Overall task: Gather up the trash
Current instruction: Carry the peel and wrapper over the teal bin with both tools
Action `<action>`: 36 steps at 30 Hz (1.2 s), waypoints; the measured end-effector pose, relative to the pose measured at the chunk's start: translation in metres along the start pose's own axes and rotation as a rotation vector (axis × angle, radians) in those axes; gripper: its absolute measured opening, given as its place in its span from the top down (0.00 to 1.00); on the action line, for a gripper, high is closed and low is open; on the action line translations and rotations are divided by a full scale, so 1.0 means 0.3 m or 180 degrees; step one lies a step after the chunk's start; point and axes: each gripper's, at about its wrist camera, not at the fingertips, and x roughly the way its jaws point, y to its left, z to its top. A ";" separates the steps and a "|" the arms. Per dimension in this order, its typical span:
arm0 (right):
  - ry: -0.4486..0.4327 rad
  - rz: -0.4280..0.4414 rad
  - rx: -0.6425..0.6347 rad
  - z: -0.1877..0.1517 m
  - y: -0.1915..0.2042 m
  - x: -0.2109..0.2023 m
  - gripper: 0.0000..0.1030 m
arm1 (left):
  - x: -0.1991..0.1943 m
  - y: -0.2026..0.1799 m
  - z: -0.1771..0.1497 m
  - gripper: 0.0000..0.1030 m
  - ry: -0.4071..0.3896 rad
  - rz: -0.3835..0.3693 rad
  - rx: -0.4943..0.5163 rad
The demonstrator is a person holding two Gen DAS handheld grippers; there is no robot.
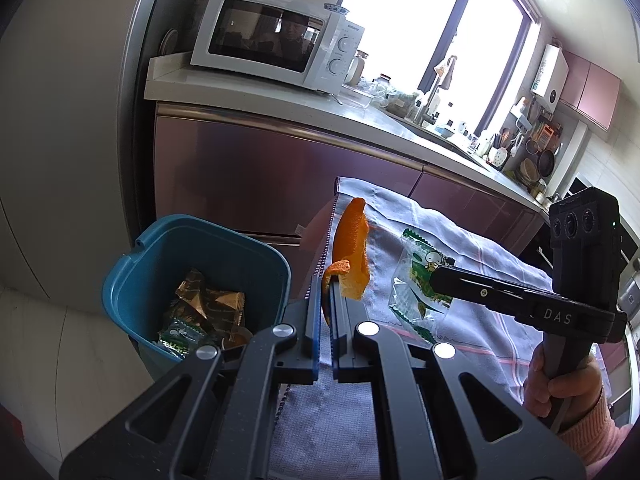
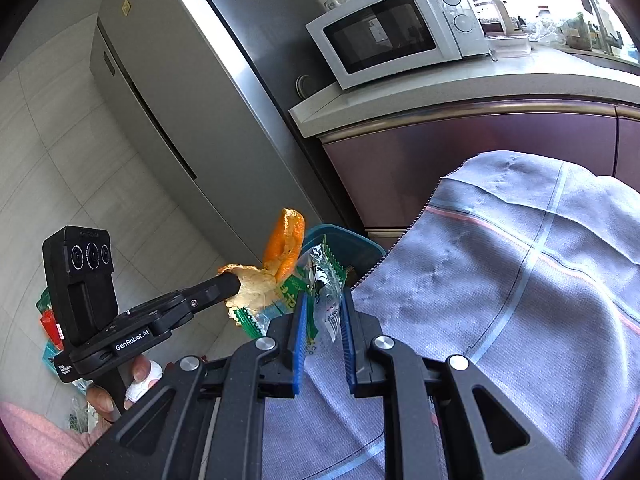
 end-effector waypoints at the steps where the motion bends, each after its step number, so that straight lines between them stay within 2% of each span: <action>1: 0.0001 -0.0001 -0.0008 0.001 0.000 0.000 0.86 | -0.001 0.004 0.000 0.96 -0.0003 0.0006 -0.0004; 36: 0.0090 0.0061 -0.0080 0.032 0.027 0.078 0.86 | -0.031 0.058 -0.018 0.96 -0.0038 0.0170 -0.0115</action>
